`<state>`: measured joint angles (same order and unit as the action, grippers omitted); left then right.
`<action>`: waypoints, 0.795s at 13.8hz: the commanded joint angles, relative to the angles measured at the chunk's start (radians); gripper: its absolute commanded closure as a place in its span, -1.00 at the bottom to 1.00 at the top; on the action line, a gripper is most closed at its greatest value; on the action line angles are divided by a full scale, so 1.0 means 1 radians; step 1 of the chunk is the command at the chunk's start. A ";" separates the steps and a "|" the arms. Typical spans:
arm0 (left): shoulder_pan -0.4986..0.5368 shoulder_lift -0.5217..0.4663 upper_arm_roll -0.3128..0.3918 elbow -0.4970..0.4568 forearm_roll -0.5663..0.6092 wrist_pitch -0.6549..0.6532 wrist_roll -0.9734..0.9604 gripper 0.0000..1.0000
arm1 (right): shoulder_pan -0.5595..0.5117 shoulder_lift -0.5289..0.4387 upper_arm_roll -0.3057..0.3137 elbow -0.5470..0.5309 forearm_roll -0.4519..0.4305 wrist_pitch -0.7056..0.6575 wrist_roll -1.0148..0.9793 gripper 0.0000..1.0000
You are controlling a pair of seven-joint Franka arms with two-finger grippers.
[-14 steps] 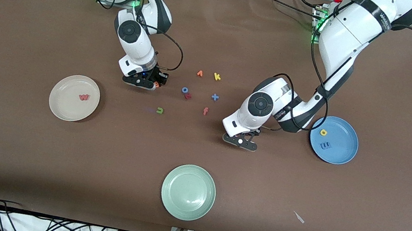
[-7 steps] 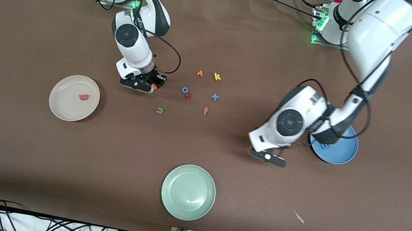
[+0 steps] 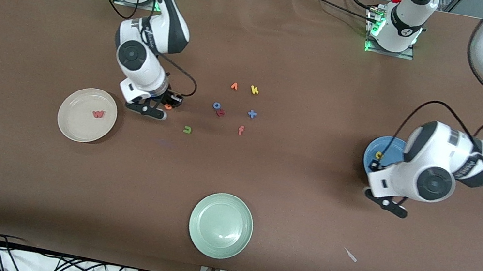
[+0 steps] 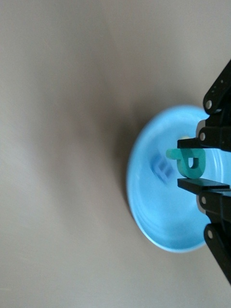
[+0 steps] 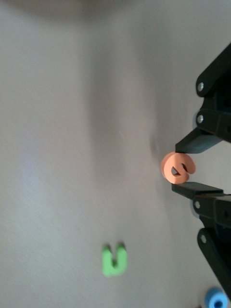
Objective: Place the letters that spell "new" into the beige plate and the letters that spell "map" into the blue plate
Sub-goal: 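Grasp the orange e with the right gripper while the left gripper lifts the d, then place the e with the right gripper while the left gripper places the d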
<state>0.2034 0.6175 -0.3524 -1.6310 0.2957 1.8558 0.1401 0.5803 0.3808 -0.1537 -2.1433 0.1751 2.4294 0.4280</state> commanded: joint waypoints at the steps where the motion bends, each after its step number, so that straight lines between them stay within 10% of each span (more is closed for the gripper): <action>1: 0.036 -0.047 -0.013 -0.105 -0.007 0.019 0.038 -0.99 | 0.007 -0.010 -0.104 0.057 -0.005 -0.125 -0.165 0.81; 11: 0.030 -0.179 -0.135 0.099 -0.010 -0.143 0.036 -1.00 | -0.060 0.039 -0.303 0.089 -0.005 -0.165 -0.520 0.74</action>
<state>0.2366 0.4578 -0.4589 -1.6194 0.2953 1.8085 0.1662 0.5511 0.3923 -0.4547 -2.0824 0.1751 2.2819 -0.0490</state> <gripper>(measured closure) 0.000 0.683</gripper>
